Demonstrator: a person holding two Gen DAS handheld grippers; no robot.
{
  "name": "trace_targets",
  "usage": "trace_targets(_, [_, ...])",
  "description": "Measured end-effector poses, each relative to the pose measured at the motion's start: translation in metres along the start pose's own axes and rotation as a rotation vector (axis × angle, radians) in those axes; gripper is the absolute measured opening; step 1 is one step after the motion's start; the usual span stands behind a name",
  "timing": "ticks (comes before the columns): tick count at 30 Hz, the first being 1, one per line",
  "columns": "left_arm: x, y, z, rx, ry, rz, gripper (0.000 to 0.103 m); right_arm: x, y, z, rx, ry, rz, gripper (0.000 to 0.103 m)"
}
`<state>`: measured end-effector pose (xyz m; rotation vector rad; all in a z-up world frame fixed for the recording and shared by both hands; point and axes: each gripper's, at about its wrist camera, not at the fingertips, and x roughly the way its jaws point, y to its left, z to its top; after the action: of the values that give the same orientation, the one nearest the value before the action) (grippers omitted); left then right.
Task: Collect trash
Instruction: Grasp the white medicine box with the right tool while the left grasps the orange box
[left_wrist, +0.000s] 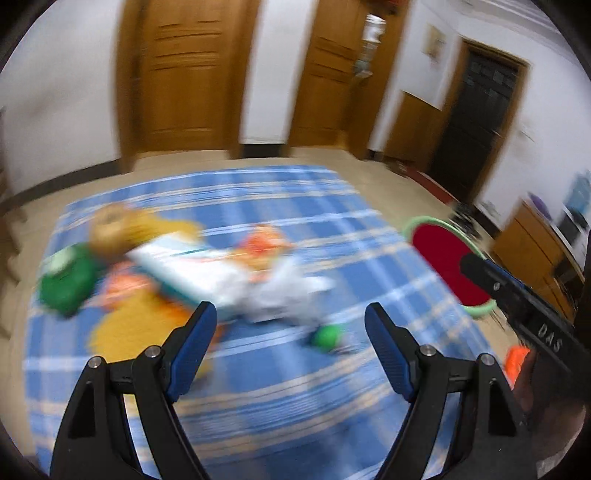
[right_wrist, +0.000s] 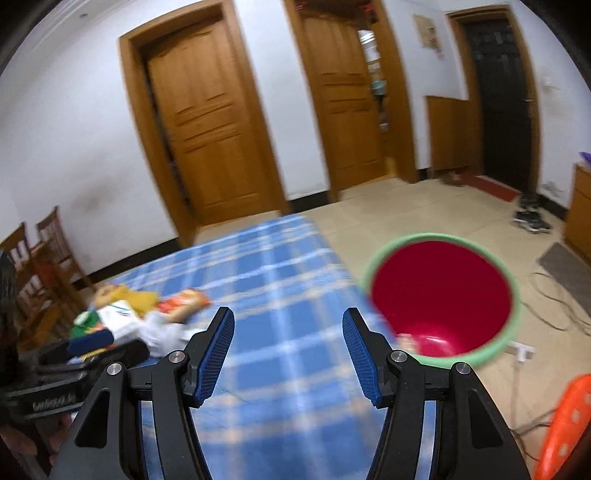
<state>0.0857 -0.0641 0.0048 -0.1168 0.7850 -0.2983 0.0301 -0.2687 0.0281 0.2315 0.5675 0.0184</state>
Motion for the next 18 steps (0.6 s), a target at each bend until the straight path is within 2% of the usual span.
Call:
trace_targets(3, [-0.016,0.05,-0.011,-0.121,-0.02,0.057,0.087,0.018,0.034,0.002,-0.028,0.026,0.085,0.062])
trace_targets(6, [-0.022,0.089,-0.022,-0.212,-0.021,0.081,0.096,0.032,0.066,-0.002,-0.067,0.063,0.154,0.062])
trace_targets(9, [-0.026,0.118,-0.026,-0.284,-0.036,0.096,0.097,0.035,0.09,-0.008,-0.111,0.084,0.194,0.063])
trace_targets(10, [-0.026,0.127,-0.026,-0.308,-0.033,0.088,0.097,0.035,0.097,-0.01,-0.132,0.09,0.202,0.067])
trace_targets(13, [-0.025,0.143,-0.024,-0.351,-0.044,0.055,0.097,0.041,0.116,-0.014,-0.2,0.116,0.235,0.074])
trace_targets(18, [-0.02,0.152,-0.028,-0.333,-0.024,0.047,0.097,0.072,0.153,-0.015,-0.286,0.23,0.348,0.074])
